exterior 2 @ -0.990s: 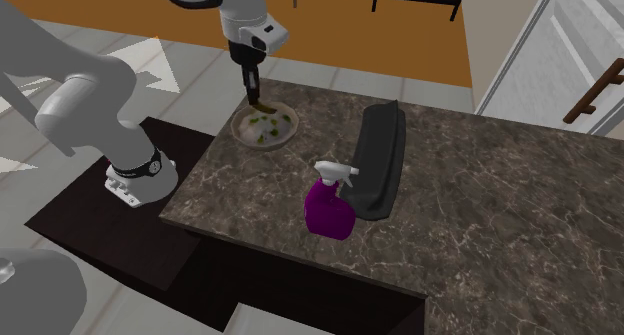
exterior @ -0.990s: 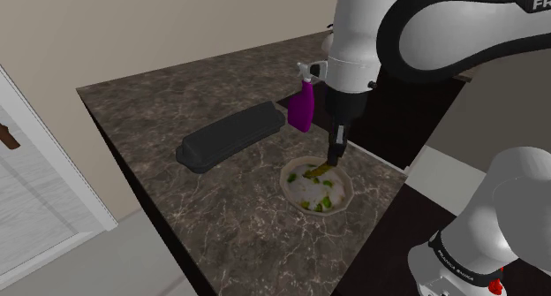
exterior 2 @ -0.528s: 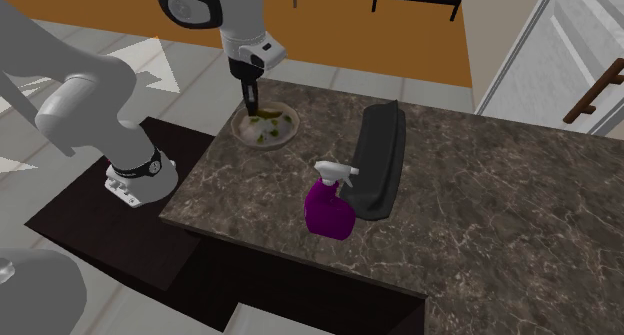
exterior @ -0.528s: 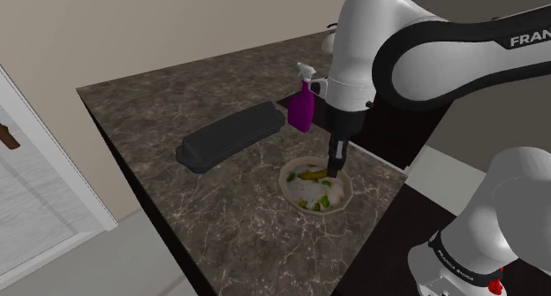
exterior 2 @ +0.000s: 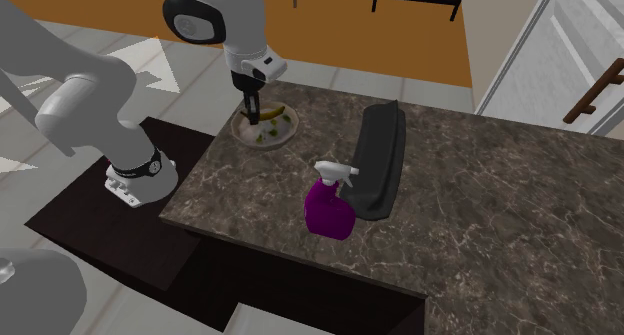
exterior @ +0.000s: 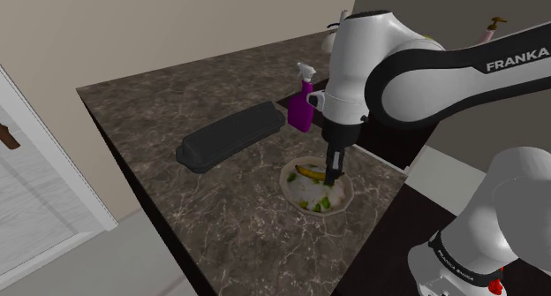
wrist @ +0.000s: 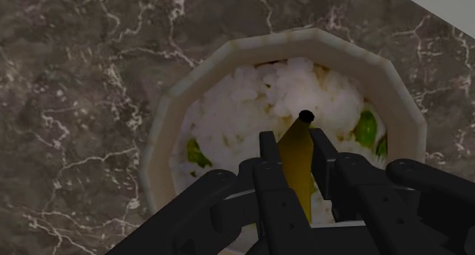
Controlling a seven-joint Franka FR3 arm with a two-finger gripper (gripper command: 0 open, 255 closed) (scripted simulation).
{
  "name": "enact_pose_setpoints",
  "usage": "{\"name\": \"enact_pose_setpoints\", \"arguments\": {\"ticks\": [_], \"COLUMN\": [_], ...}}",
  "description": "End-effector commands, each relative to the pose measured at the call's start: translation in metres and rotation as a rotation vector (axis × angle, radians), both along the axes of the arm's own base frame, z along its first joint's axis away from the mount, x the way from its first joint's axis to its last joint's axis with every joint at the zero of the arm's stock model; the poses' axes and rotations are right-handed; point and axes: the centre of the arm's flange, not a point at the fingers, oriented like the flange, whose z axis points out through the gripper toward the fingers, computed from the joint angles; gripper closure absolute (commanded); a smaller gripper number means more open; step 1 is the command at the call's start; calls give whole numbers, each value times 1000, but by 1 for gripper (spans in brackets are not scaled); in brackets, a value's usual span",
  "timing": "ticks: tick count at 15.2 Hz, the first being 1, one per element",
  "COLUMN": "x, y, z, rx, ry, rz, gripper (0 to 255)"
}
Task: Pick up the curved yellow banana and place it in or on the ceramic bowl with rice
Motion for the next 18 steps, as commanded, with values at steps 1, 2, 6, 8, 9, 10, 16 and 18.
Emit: {"name": "enact_pose_setpoints", "arguments": {"ticks": [1,2,6,8,9,10,16,18], "x": [0,0,0,0,0,0,5,5], "y": [0,0,0,0,0,0,-2,-2], "z": [0,0,0,0,0,0,49,49], "rx": [0,0,0,0,0,0,0,0], "ry": [0,0,0,0,0,0,0,0], "rz": [0,0,0,0,0,0,0,0], "gripper": [255,255,0,0,0,0,0,0]}}
